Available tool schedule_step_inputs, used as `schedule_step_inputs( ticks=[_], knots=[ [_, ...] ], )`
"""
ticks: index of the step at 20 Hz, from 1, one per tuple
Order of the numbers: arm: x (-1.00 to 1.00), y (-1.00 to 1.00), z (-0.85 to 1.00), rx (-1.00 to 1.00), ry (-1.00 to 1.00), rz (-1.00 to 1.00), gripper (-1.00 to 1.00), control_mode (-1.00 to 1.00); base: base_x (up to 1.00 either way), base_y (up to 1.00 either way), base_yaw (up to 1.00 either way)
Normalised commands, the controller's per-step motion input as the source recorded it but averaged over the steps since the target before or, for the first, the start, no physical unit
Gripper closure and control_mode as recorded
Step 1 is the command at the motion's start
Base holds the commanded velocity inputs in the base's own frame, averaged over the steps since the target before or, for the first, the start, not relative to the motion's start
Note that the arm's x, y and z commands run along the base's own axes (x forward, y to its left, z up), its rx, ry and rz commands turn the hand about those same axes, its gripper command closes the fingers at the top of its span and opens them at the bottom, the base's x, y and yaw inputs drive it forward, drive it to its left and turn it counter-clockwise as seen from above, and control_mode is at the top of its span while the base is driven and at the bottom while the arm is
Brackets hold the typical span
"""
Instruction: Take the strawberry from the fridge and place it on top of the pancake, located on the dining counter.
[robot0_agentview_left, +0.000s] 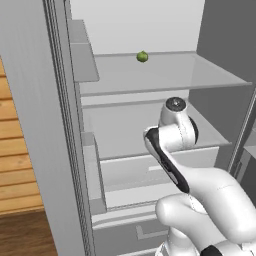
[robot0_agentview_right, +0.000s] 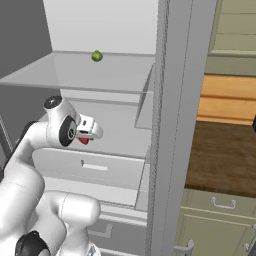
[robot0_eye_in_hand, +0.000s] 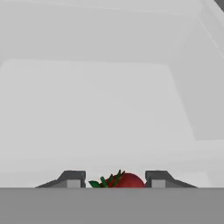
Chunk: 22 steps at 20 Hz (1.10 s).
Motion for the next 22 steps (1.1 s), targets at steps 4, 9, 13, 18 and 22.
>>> schedule_step_inputs(
  ticks=[4,9,13,18,22],
  knots=[
    [-0.32,0.06,0.77,0.02,0.1,0.0,1.0,-1.0,0.0,0.0,0.0],
    [-0.7,0.0,0.45,0.14,0.17,0.0,1.0,-1.0,0.0,0.0,0.0],
    [-0.99,0.0,0.46,0.08,0.11,0.0,1.0,-1.0,0.0,0.0,0.0],
    [-0.96,-0.01,0.08,-0.04,0.01,0.0,1.0,-1.0,0.0,0.0,0.0],
    [-0.49,-0.29,0.0,-0.01,0.0,0.0,1.0,-1.0,0.0,0.0,0.0]
  ],
)
